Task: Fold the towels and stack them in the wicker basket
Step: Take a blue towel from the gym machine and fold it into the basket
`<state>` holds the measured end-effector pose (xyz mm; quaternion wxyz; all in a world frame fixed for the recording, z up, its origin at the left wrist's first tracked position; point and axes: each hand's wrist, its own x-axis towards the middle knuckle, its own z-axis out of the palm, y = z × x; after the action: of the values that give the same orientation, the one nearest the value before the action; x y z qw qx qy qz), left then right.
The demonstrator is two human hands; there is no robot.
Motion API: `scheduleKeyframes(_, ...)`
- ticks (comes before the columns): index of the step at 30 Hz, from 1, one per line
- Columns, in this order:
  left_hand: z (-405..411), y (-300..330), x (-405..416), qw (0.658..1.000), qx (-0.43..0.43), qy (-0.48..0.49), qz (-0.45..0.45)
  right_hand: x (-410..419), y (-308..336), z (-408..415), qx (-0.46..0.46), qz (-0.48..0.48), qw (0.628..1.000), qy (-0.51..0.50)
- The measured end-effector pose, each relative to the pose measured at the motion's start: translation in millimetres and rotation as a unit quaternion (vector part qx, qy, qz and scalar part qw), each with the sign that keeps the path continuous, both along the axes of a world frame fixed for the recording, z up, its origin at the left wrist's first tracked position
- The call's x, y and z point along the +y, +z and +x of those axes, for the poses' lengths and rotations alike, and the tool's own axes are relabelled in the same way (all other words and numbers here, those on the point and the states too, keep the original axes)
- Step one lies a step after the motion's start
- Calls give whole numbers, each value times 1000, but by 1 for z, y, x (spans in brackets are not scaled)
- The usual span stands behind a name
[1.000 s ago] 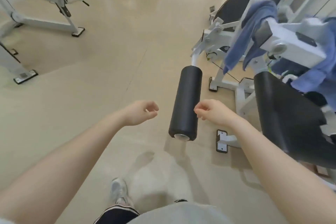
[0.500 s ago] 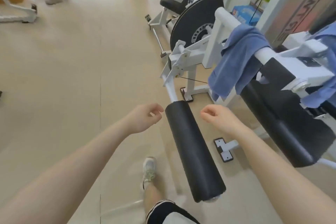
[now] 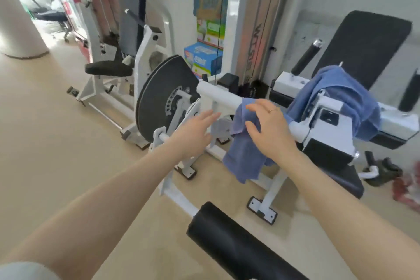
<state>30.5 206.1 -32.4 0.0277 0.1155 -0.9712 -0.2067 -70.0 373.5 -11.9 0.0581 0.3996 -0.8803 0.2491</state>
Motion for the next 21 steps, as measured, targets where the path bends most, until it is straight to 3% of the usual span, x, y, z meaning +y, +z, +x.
scheduleKeyframes(3,-41,1,-8,987,-8,-88,-132,-5,0,-14,9,21,992,-128)
scheduleKeyframes(6,-65,-2,-19,975,-2,-120,-185,-22,-8,-25,-16,93,977,-189)
scheduleKeyframes(9,-79,-9,-28,971,-32,-151,-184,-34,-13,-31,13,161,958,-235)
scheduleKeyframes(14,-84,-16,-37,965,-25,-184,-187,-39,-7,-33,64,166,950,-256)
scheduleKeyframes(18,-79,-16,-36,971,-34,-184,-148,-27,-29,-11,21,216,952,-218)
scheduleKeyframes(21,-77,-12,-33,981,-8,-189,-49,-10,-55,26,-103,221,949,-199)
